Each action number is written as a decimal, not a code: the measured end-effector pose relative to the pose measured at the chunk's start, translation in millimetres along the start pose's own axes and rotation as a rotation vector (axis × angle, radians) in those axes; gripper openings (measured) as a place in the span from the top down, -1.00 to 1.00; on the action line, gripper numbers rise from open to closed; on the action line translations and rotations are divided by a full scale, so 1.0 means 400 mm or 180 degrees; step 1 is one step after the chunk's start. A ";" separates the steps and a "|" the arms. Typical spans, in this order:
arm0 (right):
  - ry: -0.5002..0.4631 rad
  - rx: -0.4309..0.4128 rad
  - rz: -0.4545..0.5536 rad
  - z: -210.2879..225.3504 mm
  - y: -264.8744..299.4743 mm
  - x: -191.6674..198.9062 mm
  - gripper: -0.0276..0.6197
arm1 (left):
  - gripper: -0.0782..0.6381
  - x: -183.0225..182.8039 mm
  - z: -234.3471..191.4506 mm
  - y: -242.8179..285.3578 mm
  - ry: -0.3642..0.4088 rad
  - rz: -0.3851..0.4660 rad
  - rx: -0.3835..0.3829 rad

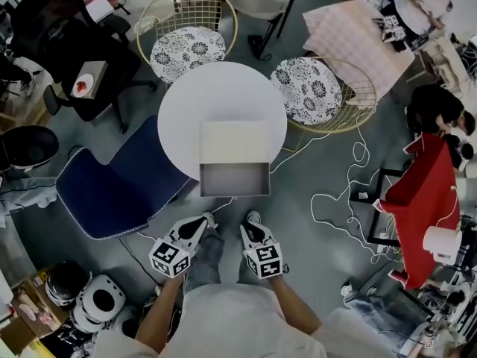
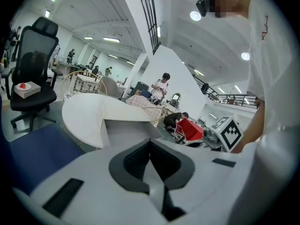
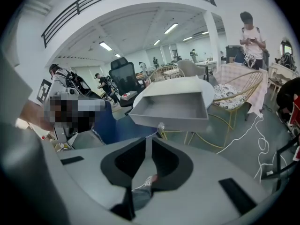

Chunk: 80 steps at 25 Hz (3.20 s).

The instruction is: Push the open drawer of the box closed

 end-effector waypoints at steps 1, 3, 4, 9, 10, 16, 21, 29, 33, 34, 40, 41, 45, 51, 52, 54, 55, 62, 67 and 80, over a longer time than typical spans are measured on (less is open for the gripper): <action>0.0003 -0.0014 -0.0036 0.000 0.007 0.011 0.75 | 0.75 0.003 -0.002 -0.002 -0.0012 0.0000 -0.0008; -0.0004 -0.0033 -0.0093 -0.001 0.023 0.027 0.46 | 0.75 0.005 -0.011 -0.004 -0.0031 0.0004 -0.0029; 0.0002 -0.0046 -0.0121 -0.002 0.031 0.033 0.40 | 0.75 0.005 -0.016 -0.006 -0.0036 0.0003 -0.0036; 0.0013 -0.0100 -0.0241 -0.003 0.055 0.054 0.26 | 0.75 0.000 -0.027 -0.004 -0.0031 0.0006 -0.0036; 0.0018 -0.0100 -0.0262 -0.002 0.057 0.057 0.26 | 0.75 0.000 -0.026 -0.002 -0.0033 0.0007 -0.0032; 0.0009 -0.0057 -0.0389 0.008 0.084 0.073 0.26 | 0.75 0.005 -0.017 0.000 -0.0051 0.0002 -0.0021; 0.0018 0.0007 -0.0431 0.022 0.130 0.067 0.27 | 0.75 0.014 -0.013 -0.017 -0.0068 -0.0013 -0.0029; 0.0059 0.0168 -0.0344 0.062 0.197 0.014 0.37 | 0.75 0.019 -0.011 -0.034 -0.0072 -0.0006 -0.0088; 0.0083 0.0185 -0.0320 0.066 0.222 -0.006 0.39 | 0.75 0.010 -0.015 -0.025 -0.0061 0.0012 -0.0079; 0.0087 0.0190 -0.0320 0.065 0.229 -0.010 0.40 | 0.75 0.007 -0.016 -0.022 -0.0054 0.0012 -0.0072; 0.0072 0.0223 -0.0341 0.056 0.262 -0.020 0.50 | 0.75 -0.003 -0.019 -0.010 -0.0025 0.0008 -0.0027; 0.0073 0.0238 -0.0333 0.057 0.263 -0.022 0.52 | 0.75 -0.004 -0.019 -0.008 -0.0018 0.0011 -0.0023; 0.0053 0.0270 -0.0336 0.064 0.259 -0.028 0.68 | 0.75 -0.010 -0.020 -0.002 0.0000 0.0025 -0.0011; 0.0016 0.0275 -0.0349 0.063 0.251 -0.039 0.68 | 0.75 -0.014 -0.015 0.009 -0.0007 0.0034 0.0013; 0.0014 0.0278 -0.0342 0.062 0.248 -0.042 0.68 | 0.75 -0.014 -0.014 0.011 -0.0010 0.0038 0.0020; 0.0009 0.0280 -0.0338 0.061 0.247 -0.045 0.68 | 0.75 -0.014 -0.012 0.013 -0.0011 0.0044 0.0026; 0.0005 0.0281 -0.0345 0.061 0.247 -0.046 0.68 | 0.75 -0.014 -0.012 0.013 -0.0011 0.0045 0.0025; -0.0017 0.0296 -0.0379 0.070 0.261 -0.053 0.68 | 0.75 -0.013 -0.013 0.019 -0.0009 0.0039 0.0046; -0.0041 0.0306 -0.0362 0.076 0.271 -0.065 0.68 | 0.75 -0.010 -0.013 0.013 -0.0014 0.0031 0.0045; -0.0062 0.0307 -0.0323 0.103 0.317 -0.109 0.68 | 0.75 0.003 -0.014 0.008 -0.0019 -0.0006 0.0029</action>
Point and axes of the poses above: the fingertips, and each gripper's own axes: y forward along the fingers, z to its right, x out of its underside, the point moved 9 cm from there along -y, backward along the fingers, and after that the axes turned 7 degrees about z, right-handed, at the moved point
